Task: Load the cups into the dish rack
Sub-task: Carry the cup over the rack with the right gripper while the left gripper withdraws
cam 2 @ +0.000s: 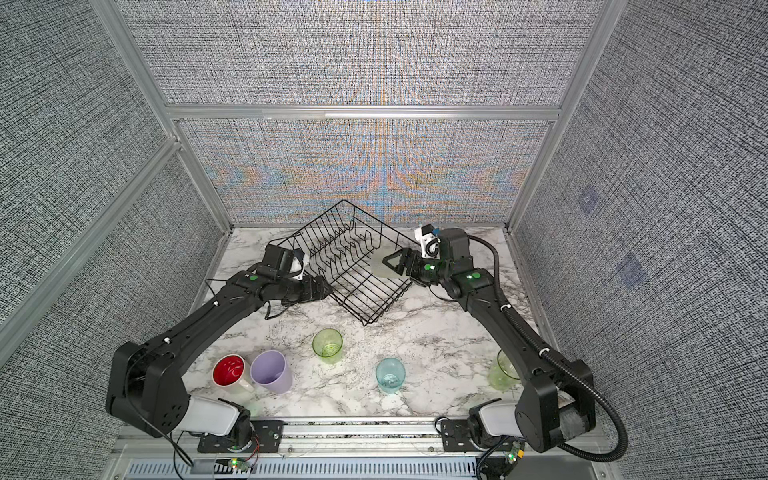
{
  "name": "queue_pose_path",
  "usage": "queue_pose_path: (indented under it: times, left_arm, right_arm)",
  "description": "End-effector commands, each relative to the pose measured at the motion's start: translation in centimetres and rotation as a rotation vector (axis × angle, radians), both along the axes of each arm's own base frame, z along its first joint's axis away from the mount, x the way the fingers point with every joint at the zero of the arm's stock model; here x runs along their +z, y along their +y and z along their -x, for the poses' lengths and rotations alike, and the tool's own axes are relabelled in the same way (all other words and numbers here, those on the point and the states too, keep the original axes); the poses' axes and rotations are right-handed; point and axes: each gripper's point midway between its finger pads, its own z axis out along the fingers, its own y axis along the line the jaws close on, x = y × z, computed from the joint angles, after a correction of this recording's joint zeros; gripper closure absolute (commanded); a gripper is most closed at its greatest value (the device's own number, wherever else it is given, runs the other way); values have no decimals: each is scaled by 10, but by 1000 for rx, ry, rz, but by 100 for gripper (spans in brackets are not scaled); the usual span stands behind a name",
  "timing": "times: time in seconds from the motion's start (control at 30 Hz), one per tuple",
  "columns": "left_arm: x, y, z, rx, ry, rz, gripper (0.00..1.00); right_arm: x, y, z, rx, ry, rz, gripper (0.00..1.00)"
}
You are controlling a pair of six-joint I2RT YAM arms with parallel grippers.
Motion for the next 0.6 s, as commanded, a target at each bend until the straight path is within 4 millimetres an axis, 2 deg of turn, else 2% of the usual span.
queue_pose_path:
  times: [0.0,0.17,0.27,0.37,0.57]
  left_arm:
    - [-10,-4,-3,21,24,6,8]
    - [-20,-2,-21,73,28,-50,9]
    - [-33,-3,-25,109,55,-56,16]
    - [-38,-25,-20,84,94,10,23]
    - [-33,-80,3,-28,158,148,32]
  right_arm:
    - [-17,-14,11,-1,12,123,22]
    - [-17,-25,20,-33,-12,156,22]
    - [-17,-29,27,-34,-8,173,22]
    - [-17,-36,29,-58,-24,200,22]
    - [-16,-52,26,-93,-43,303,22]
